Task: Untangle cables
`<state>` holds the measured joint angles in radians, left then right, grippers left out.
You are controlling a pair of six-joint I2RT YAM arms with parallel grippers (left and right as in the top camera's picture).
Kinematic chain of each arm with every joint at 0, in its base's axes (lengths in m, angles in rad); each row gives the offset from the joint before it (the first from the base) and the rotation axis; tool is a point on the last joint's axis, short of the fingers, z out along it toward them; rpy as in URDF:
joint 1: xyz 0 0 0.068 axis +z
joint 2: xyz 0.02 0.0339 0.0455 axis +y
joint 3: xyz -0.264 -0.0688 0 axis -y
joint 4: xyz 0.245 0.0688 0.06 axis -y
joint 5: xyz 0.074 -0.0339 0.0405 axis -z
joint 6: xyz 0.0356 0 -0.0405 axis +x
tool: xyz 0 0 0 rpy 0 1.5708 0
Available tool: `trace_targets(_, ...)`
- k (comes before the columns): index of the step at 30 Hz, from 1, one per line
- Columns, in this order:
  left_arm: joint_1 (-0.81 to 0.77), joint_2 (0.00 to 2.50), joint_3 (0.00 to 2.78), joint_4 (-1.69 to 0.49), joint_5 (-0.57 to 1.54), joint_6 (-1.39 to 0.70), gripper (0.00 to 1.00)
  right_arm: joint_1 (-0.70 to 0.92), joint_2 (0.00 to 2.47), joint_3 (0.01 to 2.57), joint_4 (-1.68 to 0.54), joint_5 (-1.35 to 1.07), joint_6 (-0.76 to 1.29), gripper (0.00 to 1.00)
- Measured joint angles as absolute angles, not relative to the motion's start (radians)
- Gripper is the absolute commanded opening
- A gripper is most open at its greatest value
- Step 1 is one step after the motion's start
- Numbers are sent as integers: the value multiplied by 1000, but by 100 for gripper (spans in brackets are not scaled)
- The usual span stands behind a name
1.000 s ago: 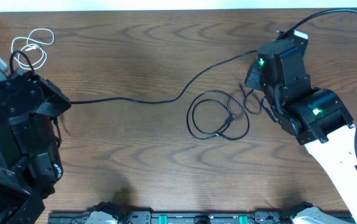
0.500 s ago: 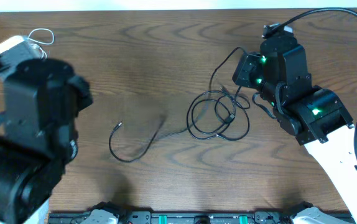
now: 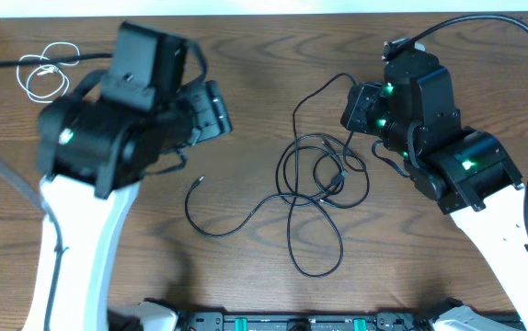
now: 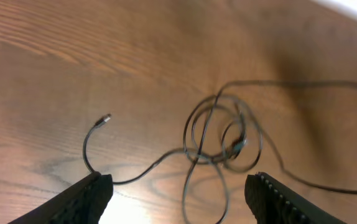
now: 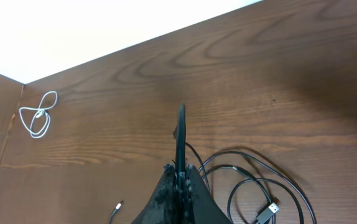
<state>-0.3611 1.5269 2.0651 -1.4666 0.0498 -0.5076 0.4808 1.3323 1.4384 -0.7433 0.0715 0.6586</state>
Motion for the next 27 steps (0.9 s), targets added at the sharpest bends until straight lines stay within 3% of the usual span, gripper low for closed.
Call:
trace_targets(12,-361,1729,2065,-1362,227,-170,74,471,1235,1463,-736,-23,661,2)
trace_targets(20,-364,1745,2065,-1242,573,159,79,421,1169,1559,-748,-126,675,2)
trace_targets(27,-369,1745,2065,-1124,669,244,78,347,1171,1596,-704,-267,736,2)
